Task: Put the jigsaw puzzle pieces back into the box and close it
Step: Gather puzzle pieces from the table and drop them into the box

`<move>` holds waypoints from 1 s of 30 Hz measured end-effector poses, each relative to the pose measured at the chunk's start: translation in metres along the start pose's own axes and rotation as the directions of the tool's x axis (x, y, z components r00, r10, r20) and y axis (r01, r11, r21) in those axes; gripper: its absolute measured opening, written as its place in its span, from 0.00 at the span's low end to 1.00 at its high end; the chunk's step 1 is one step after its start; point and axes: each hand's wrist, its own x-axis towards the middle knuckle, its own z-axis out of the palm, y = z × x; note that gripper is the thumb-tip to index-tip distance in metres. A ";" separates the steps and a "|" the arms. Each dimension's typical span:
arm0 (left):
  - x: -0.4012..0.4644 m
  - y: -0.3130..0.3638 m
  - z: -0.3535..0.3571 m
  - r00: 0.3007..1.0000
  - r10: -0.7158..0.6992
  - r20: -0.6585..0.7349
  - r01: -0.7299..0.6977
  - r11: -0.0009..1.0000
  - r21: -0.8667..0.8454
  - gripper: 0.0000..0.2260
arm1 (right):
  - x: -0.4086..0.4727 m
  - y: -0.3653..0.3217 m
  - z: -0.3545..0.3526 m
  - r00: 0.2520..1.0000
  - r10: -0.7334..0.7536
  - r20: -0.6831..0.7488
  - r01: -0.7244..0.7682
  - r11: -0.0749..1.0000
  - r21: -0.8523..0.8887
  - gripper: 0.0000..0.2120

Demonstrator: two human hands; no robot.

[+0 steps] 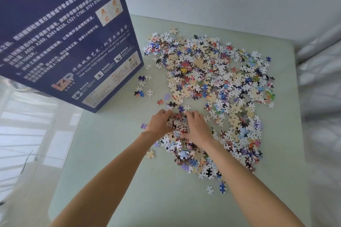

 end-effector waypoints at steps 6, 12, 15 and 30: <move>-0.003 -0.003 -0.004 0.998 0.003 0.060 -0.003 1.000 0.000 0.24 | 0.001 -0.005 -0.002 0.998 0.053 0.028 -0.054 0.998 0.037 0.31; -0.008 -0.003 -0.004 0.994 0.044 0.097 -0.045 0.999 0.008 0.25 | -0.001 -0.008 0.001 0.999 0.027 -0.030 -0.025 0.999 0.043 0.26; -0.011 -0.002 -0.006 0.989 0.047 0.142 -0.043 0.999 -0.030 0.30 | -0.004 -0.006 -0.001 0.998 0.022 -0.055 -0.019 0.997 0.071 0.25; -0.012 0.000 0.000 0.999 -0.028 -0.022 0.025 0.991 -0.128 0.16 | -0.011 0.001 -0.017 0.990 0.099 -0.101 -0.074 0.971 0.229 0.22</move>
